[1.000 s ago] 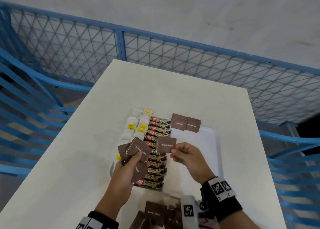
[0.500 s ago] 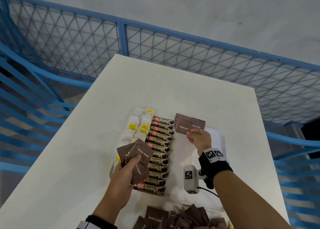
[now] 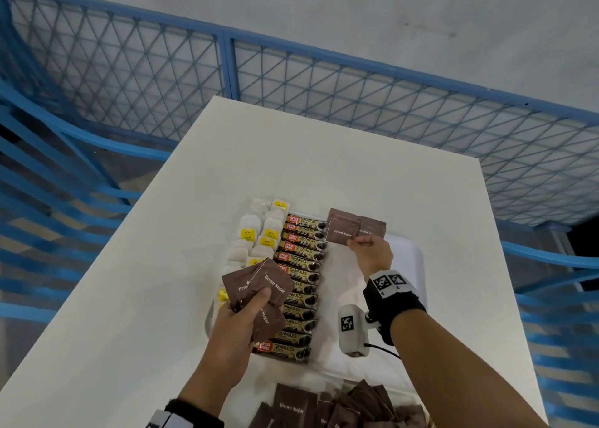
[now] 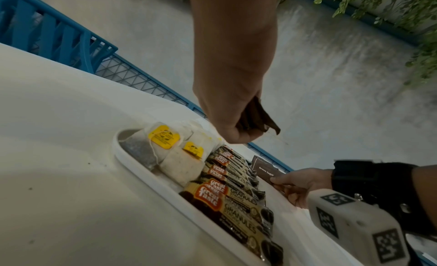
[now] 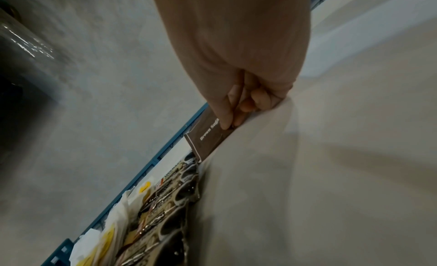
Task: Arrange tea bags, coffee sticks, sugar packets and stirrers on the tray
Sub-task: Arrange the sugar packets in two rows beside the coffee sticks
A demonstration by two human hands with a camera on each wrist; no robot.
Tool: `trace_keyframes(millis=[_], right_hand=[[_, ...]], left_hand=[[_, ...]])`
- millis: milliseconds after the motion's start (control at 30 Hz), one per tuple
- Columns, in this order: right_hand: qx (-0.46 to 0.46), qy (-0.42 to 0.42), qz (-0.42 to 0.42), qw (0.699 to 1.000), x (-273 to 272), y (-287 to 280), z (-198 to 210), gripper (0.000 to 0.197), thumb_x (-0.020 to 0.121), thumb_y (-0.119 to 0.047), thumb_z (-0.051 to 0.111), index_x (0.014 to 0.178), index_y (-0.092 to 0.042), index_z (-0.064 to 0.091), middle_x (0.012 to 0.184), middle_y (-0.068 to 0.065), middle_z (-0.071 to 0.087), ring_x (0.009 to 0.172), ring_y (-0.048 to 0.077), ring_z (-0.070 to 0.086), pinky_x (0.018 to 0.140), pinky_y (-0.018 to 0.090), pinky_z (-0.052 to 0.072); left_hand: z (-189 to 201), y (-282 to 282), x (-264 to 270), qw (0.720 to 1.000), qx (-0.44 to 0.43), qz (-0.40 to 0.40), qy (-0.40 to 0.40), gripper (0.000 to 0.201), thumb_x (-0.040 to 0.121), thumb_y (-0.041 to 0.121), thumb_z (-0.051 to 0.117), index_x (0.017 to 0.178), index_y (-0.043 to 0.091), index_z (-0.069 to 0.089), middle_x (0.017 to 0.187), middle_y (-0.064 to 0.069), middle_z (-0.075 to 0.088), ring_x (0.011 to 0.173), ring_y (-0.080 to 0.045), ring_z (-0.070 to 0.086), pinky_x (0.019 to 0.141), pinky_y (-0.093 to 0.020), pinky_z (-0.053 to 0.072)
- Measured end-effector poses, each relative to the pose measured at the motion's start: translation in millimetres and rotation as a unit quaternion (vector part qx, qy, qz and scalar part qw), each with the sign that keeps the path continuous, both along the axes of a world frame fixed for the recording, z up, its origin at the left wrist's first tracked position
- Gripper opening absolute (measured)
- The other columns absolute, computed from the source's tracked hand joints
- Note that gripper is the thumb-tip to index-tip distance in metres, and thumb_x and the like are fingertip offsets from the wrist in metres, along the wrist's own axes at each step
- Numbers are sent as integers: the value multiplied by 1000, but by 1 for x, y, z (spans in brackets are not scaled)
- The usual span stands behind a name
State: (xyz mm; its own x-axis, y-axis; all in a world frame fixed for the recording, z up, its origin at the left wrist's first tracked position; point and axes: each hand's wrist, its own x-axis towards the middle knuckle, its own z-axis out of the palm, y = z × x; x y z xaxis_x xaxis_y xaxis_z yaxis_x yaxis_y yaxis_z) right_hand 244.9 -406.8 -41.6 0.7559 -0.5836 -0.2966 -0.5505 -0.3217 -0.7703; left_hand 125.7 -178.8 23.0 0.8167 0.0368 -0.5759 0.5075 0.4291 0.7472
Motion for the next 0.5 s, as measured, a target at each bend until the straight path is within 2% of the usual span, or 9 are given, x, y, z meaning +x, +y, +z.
trace_keyframes(millis=[67,133,200,267,300,367,433,500], right_hand=[[0,-1,-2,1000,-1,0,1,18,77,-19,73,90,-8,67,98,7,67,95,22,61,82,27,43],[8,-8,-6,1000,-5,1,3,21,78,-19,73,93,-6,65,90,4,63,88,20,59,76,24,41],[20,-27,-7,999,-11,3,7,22,79,-18,71,95,-5,64,87,1,61,82,15,55,68,20,39],[32,-43,12,998,-21,9,15,16,82,-18,68,94,-7,64,87,0,62,82,13,55,62,13,37],[37,-44,34,998,-27,14,21,14,84,-19,65,93,-8,64,86,0,62,82,13,55,62,11,37],[57,-31,115,991,-41,25,37,13,89,-25,59,86,-14,62,84,0,63,77,13,54,64,16,39],[91,-7,221,971,-61,38,57,20,93,-34,51,84,-19,60,85,0,65,69,10,53,63,17,41],[144,19,305,941,-83,50,72,25,94,-39,48,91,-17,61,85,-4,64,64,3,51,57,10,39]], left_hand=[[0,-1,0,1000,1,4,-4,22,86,7,60,102,21,65,91,-5,73,80,-18,70,67,-34,56],[1,-1,0,1000,3,6,-4,22,85,7,62,103,21,65,94,-6,73,85,-20,69,73,-37,55],[1,0,-1,1000,10,8,-4,23,85,7,63,104,20,65,96,-7,73,89,-22,68,76,-40,55],[1,-1,-1,1000,17,8,-3,27,84,8,64,109,18,65,102,-9,72,97,-26,66,84,-47,54],[1,-1,-2,1000,20,8,-2,29,83,8,64,110,17,64,104,-10,71,100,-28,65,88,-50,52],[1,-2,-4,1000,26,5,-3,26,83,8,65,107,18,65,104,-11,71,101,-29,65,90,-52,50],[2,-4,-5,1000,29,3,-6,23,82,7,66,102,19,67,102,-11,72,99,-29,66,86,-49,53],[3,-6,-6,999,29,0,-16,22,81,6,66,100,18,67,99,-11,72,95,-28,67,75,-42,57]])
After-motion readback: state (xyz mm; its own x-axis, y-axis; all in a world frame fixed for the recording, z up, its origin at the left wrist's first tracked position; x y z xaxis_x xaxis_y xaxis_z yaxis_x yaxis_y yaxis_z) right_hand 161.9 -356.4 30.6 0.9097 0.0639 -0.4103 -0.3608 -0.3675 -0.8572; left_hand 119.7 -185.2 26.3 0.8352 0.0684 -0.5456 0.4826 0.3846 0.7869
